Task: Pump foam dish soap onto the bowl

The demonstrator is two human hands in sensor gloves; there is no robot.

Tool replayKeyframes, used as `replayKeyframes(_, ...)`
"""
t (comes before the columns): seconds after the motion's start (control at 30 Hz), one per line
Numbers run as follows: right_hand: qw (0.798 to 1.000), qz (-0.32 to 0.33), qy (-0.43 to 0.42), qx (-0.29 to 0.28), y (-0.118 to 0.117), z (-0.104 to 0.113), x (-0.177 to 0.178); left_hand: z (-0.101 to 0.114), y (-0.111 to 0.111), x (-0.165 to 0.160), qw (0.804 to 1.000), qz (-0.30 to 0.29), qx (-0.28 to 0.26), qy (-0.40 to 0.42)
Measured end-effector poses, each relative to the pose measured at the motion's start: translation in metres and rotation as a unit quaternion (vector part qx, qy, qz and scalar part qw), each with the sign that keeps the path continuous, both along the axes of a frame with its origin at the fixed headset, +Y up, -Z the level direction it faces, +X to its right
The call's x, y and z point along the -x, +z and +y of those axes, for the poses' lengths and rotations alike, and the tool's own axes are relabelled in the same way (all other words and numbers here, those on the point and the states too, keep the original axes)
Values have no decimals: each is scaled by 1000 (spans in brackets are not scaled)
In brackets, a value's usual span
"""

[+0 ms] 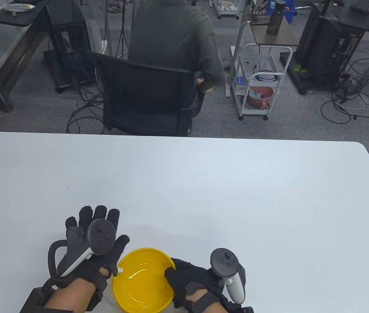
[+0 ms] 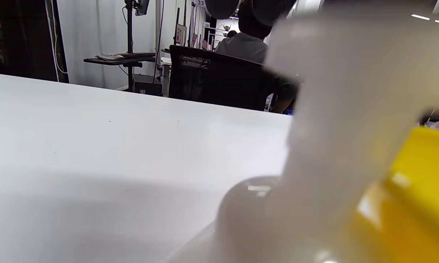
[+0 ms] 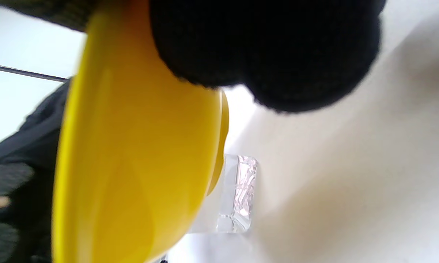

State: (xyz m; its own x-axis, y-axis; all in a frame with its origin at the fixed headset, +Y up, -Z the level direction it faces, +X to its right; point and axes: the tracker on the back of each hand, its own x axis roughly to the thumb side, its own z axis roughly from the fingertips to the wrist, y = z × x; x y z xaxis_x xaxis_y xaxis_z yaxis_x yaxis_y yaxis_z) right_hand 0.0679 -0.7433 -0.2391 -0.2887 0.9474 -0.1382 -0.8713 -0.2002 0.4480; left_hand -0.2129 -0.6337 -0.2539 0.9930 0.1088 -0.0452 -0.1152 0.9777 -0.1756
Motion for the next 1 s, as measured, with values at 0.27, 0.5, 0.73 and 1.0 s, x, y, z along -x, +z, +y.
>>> replayKeyframes(0.27, 1000, 1, -5, 4, 0, -1, 0, -9, -1, 3, 1000, -3, 3, 15)
replayKeyframes(0.5, 1000, -1, -8, 1, 0, -1, -1, -11, 0, 2, 1000, -2, 4, 18)
replayKeyframes(0.73, 1000, -4, -11, 3, -1, -3, -2, -16, -1, 1, 1000, -3, 14, 22)
replayKeyframes(1.0, 1000, -5, -12, 1, -1, -3, -1, -27, -3, -1, 999, -6, 33, 8)
